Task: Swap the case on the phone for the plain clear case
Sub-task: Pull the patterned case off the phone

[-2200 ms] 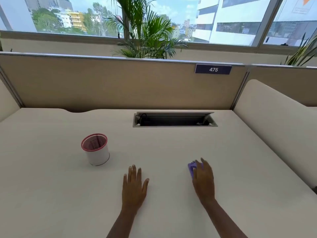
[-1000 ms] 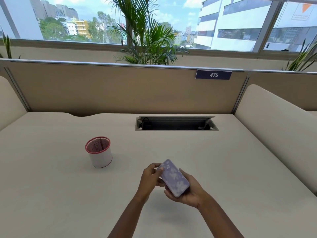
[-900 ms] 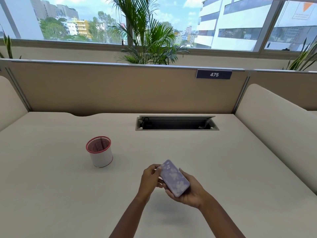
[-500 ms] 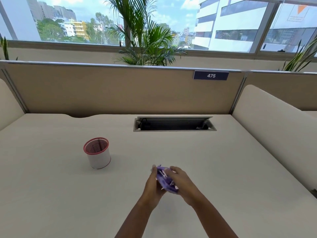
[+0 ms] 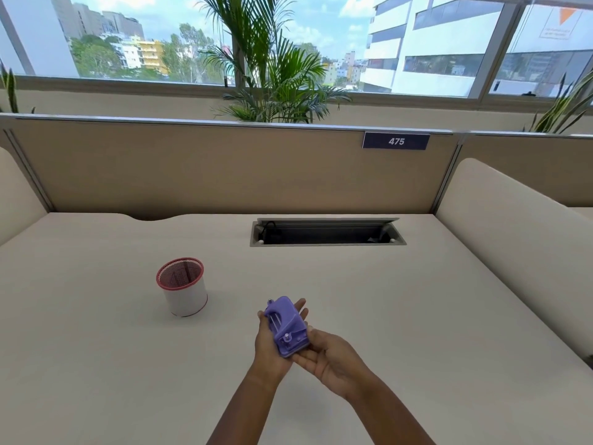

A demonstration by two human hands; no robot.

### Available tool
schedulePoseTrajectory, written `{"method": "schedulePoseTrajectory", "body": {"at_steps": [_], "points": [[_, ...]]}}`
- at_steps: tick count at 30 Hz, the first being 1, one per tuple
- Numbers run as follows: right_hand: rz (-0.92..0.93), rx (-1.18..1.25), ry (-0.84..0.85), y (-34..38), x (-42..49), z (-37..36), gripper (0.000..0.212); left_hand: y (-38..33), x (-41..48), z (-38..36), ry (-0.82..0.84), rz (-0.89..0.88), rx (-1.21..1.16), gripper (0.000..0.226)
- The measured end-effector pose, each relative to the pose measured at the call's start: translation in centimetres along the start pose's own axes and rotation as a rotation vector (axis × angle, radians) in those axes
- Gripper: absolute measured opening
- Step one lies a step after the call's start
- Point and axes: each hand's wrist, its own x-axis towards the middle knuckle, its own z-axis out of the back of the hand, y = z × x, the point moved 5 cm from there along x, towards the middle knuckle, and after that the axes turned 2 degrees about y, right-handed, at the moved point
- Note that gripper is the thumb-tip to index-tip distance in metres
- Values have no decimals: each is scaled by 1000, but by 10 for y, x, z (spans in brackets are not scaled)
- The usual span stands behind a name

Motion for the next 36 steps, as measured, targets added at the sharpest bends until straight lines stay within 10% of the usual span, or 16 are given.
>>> {"method": "schedulePoseTrajectory", "body": {"at_steps": [7, 28, 36], "points": [[-40, 112, -14, -2, -4, 1, 25, -2, -3, -9, 34, 46, -12, 59], [364, -662, -287, 29, 0, -14, 21, 11, -8, -14, -100, 144, 162, 37], [319, -537, -197, 24, 2, -8, 14, 9, -13, -16, -148, 165, 114, 44]]}}
